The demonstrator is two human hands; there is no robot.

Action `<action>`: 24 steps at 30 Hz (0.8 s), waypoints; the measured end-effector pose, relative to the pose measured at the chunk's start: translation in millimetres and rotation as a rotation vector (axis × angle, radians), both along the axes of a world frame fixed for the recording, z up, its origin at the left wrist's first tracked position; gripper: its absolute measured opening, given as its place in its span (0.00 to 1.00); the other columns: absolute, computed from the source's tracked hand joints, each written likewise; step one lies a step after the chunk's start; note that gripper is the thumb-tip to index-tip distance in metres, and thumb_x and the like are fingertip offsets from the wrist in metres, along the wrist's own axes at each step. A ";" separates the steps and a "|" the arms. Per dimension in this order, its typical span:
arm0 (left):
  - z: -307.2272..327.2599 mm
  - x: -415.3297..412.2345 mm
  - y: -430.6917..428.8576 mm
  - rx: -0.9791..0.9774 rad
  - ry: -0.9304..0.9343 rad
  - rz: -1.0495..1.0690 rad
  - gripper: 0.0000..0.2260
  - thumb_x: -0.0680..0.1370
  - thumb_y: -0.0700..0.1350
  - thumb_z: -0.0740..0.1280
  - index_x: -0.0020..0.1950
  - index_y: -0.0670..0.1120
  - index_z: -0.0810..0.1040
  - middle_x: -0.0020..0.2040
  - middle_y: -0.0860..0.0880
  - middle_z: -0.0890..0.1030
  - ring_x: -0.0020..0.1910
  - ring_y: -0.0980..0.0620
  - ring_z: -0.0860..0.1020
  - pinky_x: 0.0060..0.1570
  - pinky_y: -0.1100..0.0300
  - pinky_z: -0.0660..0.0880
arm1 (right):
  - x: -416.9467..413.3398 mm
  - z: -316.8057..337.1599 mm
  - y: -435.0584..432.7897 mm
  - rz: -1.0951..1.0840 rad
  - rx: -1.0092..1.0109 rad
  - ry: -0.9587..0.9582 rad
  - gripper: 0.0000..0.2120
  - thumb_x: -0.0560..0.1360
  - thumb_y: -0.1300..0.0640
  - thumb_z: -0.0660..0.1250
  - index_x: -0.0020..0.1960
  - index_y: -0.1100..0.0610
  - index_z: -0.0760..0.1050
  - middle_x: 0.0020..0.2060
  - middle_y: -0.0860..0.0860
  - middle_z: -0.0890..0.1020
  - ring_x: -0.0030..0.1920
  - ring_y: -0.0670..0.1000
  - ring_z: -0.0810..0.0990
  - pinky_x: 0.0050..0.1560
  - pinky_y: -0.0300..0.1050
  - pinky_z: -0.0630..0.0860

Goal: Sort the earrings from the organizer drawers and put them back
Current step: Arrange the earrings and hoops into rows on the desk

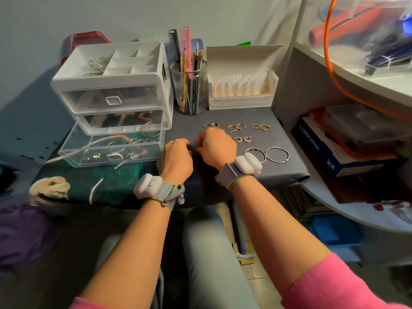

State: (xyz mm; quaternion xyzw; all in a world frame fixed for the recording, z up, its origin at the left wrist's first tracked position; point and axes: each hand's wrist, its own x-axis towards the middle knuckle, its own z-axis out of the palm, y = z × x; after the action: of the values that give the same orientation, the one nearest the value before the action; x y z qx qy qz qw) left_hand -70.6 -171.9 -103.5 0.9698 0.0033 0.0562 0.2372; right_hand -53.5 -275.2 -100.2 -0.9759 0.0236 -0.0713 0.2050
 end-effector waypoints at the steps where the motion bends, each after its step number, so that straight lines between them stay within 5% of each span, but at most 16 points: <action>1: 0.1 -0.2 0.2 0.006 -0.002 -0.001 0.13 0.80 0.41 0.62 0.63 0.49 0.78 0.62 0.42 0.78 0.58 0.36 0.76 0.51 0.48 0.74 | 1.1 0.2 0.6 -0.007 -0.008 -0.005 0.11 0.75 0.59 0.65 0.55 0.56 0.80 0.55 0.57 0.79 0.55 0.61 0.79 0.47 0.51 0.74; 12: -2.8 1.8 3.9 -0.056 -0.031 -0.064 0.12 0.79 0.40 0.62 0.60 0.50 0.79 0.59 0.42 0.80 0.57 0.37 0.77 0.52 0.47 0.75 | -0.9 3.9 -0.2 0.098 -0.117 0.090 0.15 0.78 0.59 0.61 0.62 0.64 0.73 0.63 0.61 0.71 0.64 0.63 0.70 0.55 0.55 0.71; 16: -3.4 6.3 3.5 -0.014 -0.041 -0.098 0.10 0.79 0.41 0.63 0.57 0.48 0.80 0.56 0.41 0.80 0.54 0.37 0.77 0.44 0.51 0.72 | -2.9 9.1 -2.2 0.124 -0.086 0.095 0.14 0.79 0.59 0.60 0.62 0.64 0.72 0.63 0.61 0.70 0.65 0.61 0.68 0.57 0.55 0.71; 24: -6.9 13.5 0.2 0.000 -0.048 -0.104 0.05 0.78 0.40 0.64 0.52 0.44 0.79 0.54 0.39 0.77 0.52 0.36 0.76 0.45 0.49 0.73 | -4.4 13.5 -7.9 0.131 0.019 0.057 0.09 0.78 0.60 0.58 0.56 0.64 0.70 0.56 0.62 0.76 0.57 0.64 0.73 0.44 0.50 0.67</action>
State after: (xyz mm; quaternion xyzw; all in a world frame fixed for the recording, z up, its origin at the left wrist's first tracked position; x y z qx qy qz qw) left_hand -57.1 -171.7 -110.4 0.9671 -0.0528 0.0668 0.2398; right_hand -57.9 -283.0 -86.7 -0.9750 -0.0336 -0.0297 0.2175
